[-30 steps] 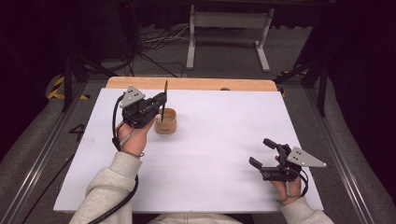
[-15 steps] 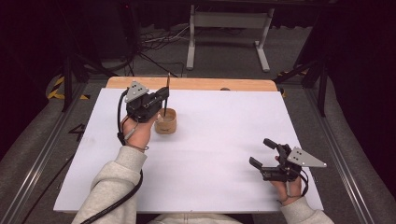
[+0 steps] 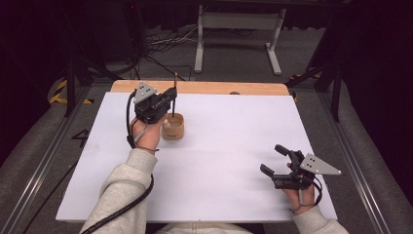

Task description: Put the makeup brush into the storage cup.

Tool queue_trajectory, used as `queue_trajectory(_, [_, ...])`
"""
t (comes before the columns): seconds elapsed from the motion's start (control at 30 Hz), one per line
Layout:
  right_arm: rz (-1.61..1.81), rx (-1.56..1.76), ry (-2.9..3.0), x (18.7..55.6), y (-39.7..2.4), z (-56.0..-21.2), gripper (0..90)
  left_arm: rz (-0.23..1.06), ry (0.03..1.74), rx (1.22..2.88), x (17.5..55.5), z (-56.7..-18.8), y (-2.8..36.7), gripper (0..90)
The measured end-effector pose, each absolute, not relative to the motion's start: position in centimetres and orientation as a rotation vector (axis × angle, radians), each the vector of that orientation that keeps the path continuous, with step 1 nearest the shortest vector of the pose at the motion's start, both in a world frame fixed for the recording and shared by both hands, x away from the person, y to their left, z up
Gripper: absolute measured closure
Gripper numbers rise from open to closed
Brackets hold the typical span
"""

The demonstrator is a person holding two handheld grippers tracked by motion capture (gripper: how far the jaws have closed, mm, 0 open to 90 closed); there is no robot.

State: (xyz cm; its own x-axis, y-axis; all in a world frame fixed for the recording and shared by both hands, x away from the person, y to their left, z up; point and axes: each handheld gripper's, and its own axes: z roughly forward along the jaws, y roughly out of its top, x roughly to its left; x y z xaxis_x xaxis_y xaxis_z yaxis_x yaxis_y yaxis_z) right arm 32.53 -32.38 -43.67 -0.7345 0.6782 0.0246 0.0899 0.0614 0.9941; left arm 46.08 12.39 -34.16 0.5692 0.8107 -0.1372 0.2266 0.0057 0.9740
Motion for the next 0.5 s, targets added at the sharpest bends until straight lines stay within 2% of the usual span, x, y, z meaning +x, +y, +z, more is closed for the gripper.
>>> queue_trajectory(0.5, [1.735,0.759,1.897,32.6,-32.4,-43.7,8.3,0.563,0.919,1.525,47.0,-36.0,12.5,82.2])
